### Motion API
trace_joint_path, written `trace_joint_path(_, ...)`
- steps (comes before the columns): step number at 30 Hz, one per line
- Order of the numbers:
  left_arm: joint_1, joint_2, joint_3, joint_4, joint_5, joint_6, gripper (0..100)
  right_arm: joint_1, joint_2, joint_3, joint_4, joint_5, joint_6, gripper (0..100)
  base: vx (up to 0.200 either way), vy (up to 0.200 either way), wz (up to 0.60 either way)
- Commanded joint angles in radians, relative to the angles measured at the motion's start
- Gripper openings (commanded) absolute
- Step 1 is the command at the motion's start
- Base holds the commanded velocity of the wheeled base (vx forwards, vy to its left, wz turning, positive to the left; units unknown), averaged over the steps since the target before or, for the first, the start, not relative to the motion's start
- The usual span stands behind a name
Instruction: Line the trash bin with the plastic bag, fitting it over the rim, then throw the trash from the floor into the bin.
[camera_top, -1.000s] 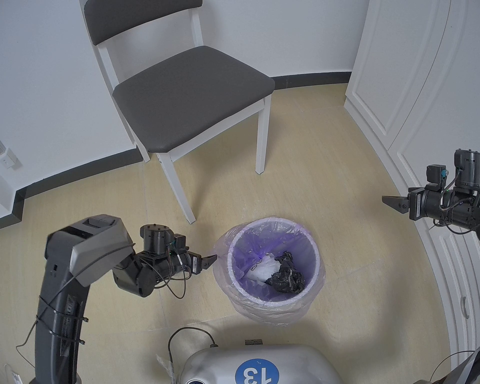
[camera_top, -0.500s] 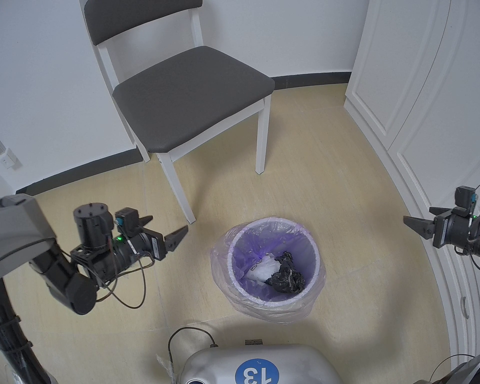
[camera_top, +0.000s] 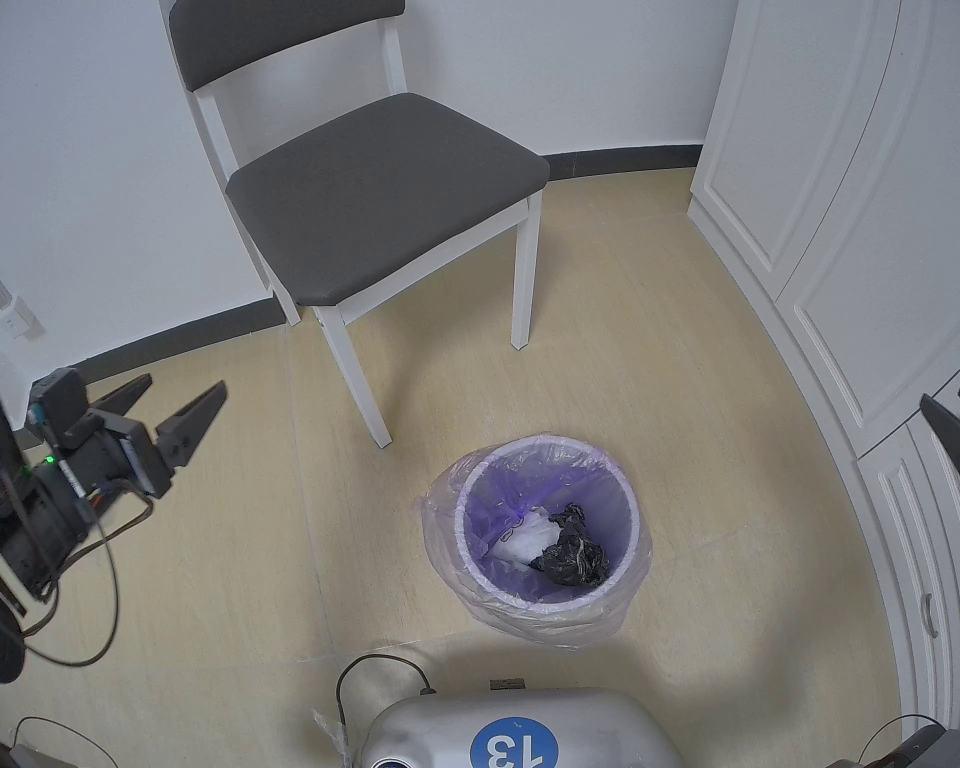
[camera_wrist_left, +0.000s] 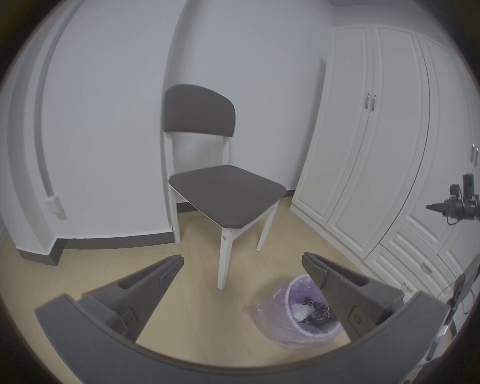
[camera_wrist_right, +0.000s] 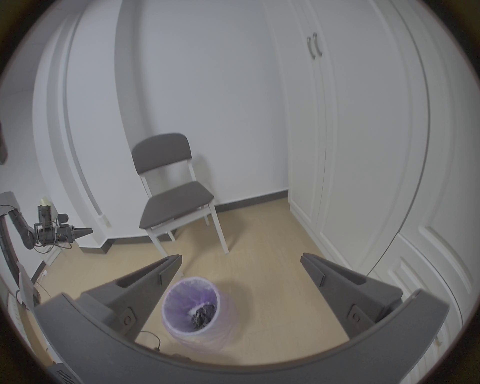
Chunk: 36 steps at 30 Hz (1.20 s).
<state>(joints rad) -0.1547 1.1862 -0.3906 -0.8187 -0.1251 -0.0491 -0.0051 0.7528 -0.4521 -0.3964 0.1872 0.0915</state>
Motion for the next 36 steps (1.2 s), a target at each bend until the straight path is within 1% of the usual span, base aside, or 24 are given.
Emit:
trace_joint_path(1,0.04,-0.439,-0.007,0.268,0.007,-0.058,100,0.001,-0.328,-0.031,0.152,0.001,0.024,100,0.0,0.0,0.0)
trace_joint_path(2,0.04,-0.5,-0.024,0.317,0.007,-0.08,100,0.001,-0.382,-0.043,0.231,0.005,0.025,100,0.0,0.0,0.0)
trace_joint_path(5,0.044,-0.585,-0.054,0.394,0.007,-0.138,100,0.001,-0.478,-0.049,0.346,0.035,0.028,100,0.0,0.0,0.0)
trace_joint_path(8,0.06,-0.64,-0.096,0.455,0.009,-0.17,100,0.001,-0.552,-0.046,0.429,0.041,0.028,100,0.0,0.0,0.0)
trace_joint_path(10,0.073,-0.663,-0.119,0.483,0.01,-0.186,100,0.001,-0.582,-0.045,0.458,0.041,0.028,100,0.0,0.0,0.0)
trace_joint_path(11,0.078,-0.697,-0.14,0.513,0.012,-0.207,100,0.001,-0.61,-0.043,0.482,0.041,0.028,100,0.0,0.0,0.0)
trace_joint_path(13,0.075,-0.729,-0.149,0.547,0.012,-0.216,100,0.001,-0.624,-0.043,0.496,0.038,0.028,100,0.0,0.0,0.0)
trace_joint_path(16,0.069,-0.856,-0.166,0.714,0.012,-0.204,100,0.002,-0.671,-0.045,0.524,0.032,0.034,100,0.0,0.0,0.0)
trace_joint_path(21,0.069,-1.001,-0.269,0.968,0.013,-0.182,100,0.002,-0.748,-0.049,0.582,0.031,0.031,100,0.0,0.0,0.0)
trace_joint_path(23,0.067,-1.04,-0.329,1.061,0.021,-0.178,100,0.002,-0.751,-0.057,0.591,0.012,0.036,100,0.0,0.0,0.0)
trace_joint_path(25,0.069,-1.077,-0.393,1.159,0.022,-0.175,100,0.002,-0.751,-0.065,0.596,-0.031,0.034,100,0.0,0.0,0.0)
trace_joint_path(26,0.069,-1.09,-0.425,1.204,0.022,-0.175,100,0.002,-0.751,-0.065,0.596,-0.037,0.03,100,0.0,0.0,0.0)
trace_joint_path(28,0.08,-1.093,-0.491,1.277,0.035,-0.175,100,0.002,-0.751,-0.065,0.597,-0.038,0.017,100,0.0,0.0,0.0)
trace_joint_path(30,0.081,-1.093,-0.527,1.307,0.044,-0.176,100,0.002,-0.751,-0.065,0.6,-0.038,0.011,100,0.0,0.0,0.0)
trace_joint_path(31,0.083,-1.093,-0.574,1.354,0.056,-0.175,100,0.002,-0.751,-0.063,0.611,-0.04,-0.004,100,0.0,0.0,0.0)
trace_joint_path(34,0.101,-1.1,-0.623,1.42,0.076,-0.172,100,0.002,-0.751,-0.039,0.626,-0.042,-0.036,100,0.0,0.0,0.0)
trace_joint_path(36,0.126,-1.117,-0.637,1.463,0.076,-0.143,100,0.002,-0.751,-0.007,0.611,-0.06,-0.041,100,0.0,0.0,0.0)
